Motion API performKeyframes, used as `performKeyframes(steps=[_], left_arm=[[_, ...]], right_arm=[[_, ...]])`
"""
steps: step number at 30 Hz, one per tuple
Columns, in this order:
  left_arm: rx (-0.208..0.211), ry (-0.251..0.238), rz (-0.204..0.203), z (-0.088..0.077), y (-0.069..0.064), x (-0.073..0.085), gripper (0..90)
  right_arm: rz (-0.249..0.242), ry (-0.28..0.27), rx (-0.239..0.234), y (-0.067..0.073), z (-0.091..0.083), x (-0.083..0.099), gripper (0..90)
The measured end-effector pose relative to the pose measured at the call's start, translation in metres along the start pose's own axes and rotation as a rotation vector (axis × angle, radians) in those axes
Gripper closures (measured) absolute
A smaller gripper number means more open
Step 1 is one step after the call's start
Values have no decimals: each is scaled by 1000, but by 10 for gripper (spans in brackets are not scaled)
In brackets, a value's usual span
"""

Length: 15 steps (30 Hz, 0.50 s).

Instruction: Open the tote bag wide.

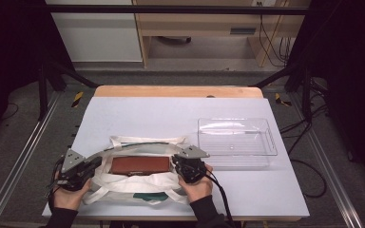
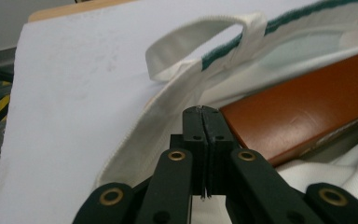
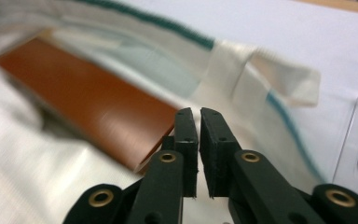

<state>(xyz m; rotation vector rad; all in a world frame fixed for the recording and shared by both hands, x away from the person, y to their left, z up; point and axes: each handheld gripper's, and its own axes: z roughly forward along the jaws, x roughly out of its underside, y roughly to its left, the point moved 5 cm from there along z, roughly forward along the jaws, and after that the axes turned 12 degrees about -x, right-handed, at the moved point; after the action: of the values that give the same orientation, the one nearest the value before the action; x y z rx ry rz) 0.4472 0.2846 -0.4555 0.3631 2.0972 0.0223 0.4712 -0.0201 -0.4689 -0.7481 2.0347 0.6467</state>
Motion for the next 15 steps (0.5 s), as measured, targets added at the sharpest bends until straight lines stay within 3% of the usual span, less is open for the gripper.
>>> performKeyframes(steps=[4,6,10,12,15], left_arm=[[-13,31,17,3,-1,7,891],[-19,57,21,9,0,13,892],[-26,69,33,12,-2,15,892],[-26,67,33,12,-2,15,890],[-16,48,21,9,-2,13,870]], right_arm=[[-7,33,-11,5,-6,15,891],[-6,64,-14,4,-4,33,900],[26,32,-45,-1,-7,48,900],[12,20,-43,-1,-7,52,900],[22,27,-48,-1,-7,50,900]])
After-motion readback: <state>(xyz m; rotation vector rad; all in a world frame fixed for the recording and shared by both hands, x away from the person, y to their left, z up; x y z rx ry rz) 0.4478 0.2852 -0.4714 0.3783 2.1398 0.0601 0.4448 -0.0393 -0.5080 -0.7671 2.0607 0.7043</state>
